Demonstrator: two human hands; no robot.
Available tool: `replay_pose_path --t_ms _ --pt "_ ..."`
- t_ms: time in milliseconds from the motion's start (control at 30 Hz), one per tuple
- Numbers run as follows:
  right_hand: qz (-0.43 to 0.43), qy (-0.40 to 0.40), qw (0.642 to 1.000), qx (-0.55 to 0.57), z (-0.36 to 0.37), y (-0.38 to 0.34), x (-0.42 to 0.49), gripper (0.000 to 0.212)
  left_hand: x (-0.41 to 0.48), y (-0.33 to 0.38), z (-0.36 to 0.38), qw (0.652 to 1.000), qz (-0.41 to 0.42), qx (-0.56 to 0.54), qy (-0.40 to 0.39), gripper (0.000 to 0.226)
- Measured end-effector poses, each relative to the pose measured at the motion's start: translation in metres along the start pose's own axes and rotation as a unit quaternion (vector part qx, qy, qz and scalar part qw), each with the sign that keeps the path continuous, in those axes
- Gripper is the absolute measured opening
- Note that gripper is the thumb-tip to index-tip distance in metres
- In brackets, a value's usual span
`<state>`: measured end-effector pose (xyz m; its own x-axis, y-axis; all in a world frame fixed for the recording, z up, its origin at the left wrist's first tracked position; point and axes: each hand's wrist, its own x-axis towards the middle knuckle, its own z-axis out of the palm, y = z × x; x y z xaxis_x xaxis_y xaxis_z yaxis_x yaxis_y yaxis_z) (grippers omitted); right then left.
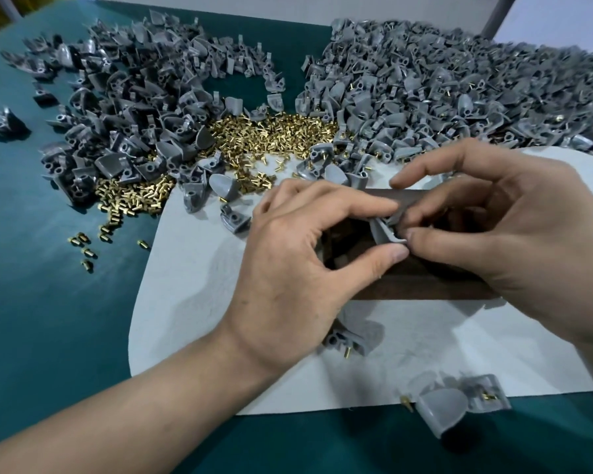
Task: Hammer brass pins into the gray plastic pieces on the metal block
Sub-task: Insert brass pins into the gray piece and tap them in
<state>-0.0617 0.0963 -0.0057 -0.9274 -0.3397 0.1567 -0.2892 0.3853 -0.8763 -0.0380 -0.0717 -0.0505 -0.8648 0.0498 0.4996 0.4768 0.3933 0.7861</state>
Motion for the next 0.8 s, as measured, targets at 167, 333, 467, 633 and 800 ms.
replay_pose_path --t_ms 167,333,467,633,800 --pt "-0.036 -0.032 0.996 -0.073 -0.0052 0.0003 0.0023 0.036 0.0003 -0.0005 0.0007 1.000 -0.005 0.000 -0.005 0.031" --pt "-0.064 -0.019 0.998 0.017 -0.0059 0.0015 0.0023 0.031 -0.0017 -0.0010 0.0021 1.000 0.016 -0.005 0.010 0.031" --pt "-0.056 -0.014 0.994 0.092 -0.0039 0.0028 0.0014 0.027 -0.0021 -0.0004 0.0026 0.998 0.046 -0.036 0.013 0.035" --pt "-0.039 -0.016 0.994 0.105 -0.0020 0.0040 -0.0007 0.027 -0.0027 -0.0015 0.0022 0.996 0.076 -0.028 0.025 0.036" --pt "-0.037 -0.011 0.992 0.120 -0.0025 0.0067 -0.0008 0.026 -0.0024 -0.0009 0.0018 0.996 0.080 -0.030 0.025 0.035"
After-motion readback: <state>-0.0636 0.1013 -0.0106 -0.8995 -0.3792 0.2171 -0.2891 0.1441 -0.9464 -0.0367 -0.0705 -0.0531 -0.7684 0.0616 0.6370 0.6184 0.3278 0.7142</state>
